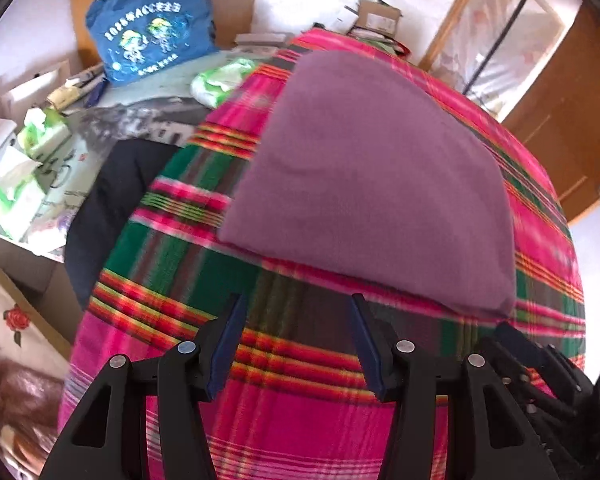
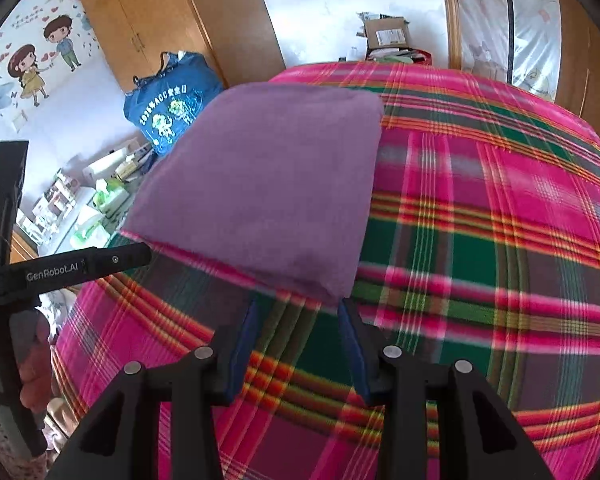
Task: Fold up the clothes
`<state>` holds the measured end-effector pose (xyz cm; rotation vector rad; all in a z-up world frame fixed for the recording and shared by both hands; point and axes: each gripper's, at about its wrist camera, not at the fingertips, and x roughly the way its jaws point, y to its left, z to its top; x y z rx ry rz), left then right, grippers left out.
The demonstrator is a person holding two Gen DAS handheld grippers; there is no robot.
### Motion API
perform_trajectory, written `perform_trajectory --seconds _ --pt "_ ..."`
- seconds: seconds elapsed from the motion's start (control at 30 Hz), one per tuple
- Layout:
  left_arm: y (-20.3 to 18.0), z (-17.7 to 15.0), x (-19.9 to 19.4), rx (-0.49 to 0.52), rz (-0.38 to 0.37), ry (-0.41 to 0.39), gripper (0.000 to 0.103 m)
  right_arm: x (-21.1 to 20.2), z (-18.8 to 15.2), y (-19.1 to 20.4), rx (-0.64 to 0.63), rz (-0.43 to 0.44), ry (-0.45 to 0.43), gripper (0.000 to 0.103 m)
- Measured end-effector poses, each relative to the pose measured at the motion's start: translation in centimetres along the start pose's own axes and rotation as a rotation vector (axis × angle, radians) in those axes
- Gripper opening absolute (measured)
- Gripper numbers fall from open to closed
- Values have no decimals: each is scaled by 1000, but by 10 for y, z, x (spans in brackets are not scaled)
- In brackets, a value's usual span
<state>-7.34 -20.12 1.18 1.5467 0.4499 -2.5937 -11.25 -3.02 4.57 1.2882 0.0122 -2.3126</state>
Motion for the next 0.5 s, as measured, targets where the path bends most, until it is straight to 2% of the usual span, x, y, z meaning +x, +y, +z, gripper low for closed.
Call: perform_trajectory --seconds 0.17,0.5 --pt "-17 -10 4 80 52 -11 55 3 -5 6 -13 -28 13 43" --pt "-32 -18 8 127 97 -19 55 -2 -3 6 -10 -68 8 44"
